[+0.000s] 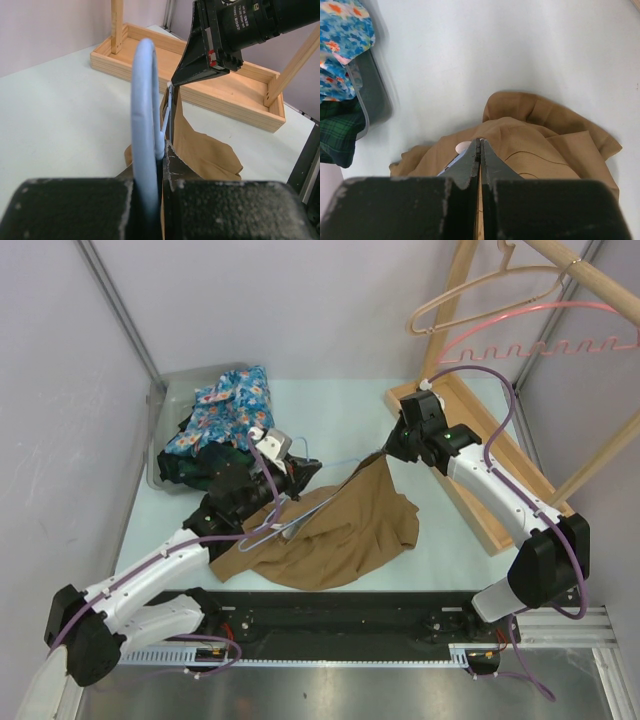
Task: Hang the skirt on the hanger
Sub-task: Place skirt on hanger
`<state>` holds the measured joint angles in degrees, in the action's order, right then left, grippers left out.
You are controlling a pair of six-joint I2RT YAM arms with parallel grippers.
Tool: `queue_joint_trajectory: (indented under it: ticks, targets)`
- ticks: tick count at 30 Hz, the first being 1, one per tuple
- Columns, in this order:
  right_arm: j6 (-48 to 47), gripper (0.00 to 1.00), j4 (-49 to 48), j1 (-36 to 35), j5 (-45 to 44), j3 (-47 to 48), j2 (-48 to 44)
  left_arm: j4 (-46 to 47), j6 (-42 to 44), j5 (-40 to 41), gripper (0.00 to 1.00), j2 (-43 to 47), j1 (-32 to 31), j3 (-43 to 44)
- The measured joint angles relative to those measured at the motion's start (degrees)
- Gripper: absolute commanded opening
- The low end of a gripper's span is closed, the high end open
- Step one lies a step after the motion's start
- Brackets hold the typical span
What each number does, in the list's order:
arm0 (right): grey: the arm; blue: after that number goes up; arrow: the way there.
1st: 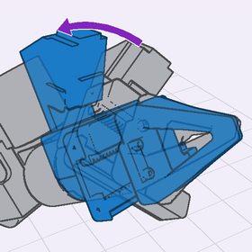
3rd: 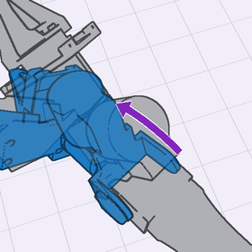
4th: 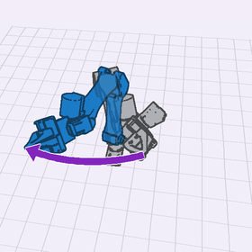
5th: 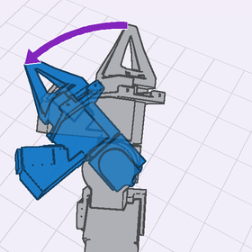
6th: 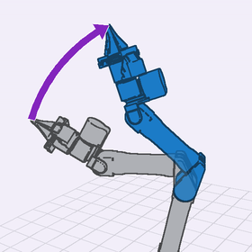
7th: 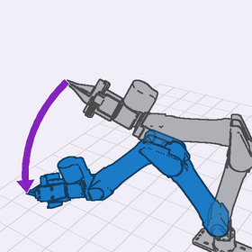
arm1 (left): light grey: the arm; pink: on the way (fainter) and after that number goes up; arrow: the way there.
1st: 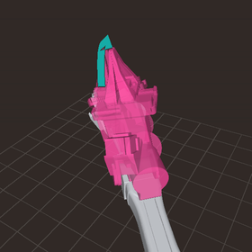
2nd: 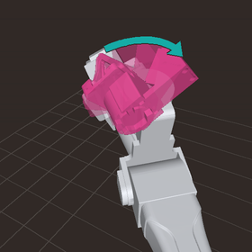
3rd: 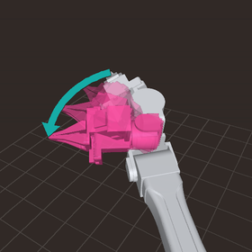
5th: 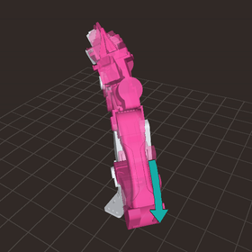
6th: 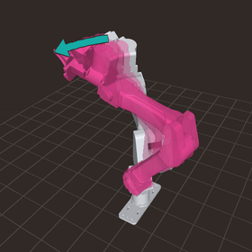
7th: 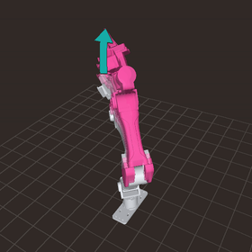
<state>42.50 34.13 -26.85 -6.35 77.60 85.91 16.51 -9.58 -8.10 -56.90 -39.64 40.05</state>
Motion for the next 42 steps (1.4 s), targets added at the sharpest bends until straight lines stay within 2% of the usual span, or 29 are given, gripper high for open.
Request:
queue_joint_trajectory:
  ticks: [18,42]
  targets:
    - [-0.1,0.00,-0.7,-1.9,1.3,-1.4,0.0,2.3,-3.0,7.6,0.00,-0.3,0.0,-1.8]
    - [2.1,0.00,-2.0,-0.9,0.2,-2.8,-2.7,5.8,-7.0,0.2,0.00,1.0,0.0,-3.7]
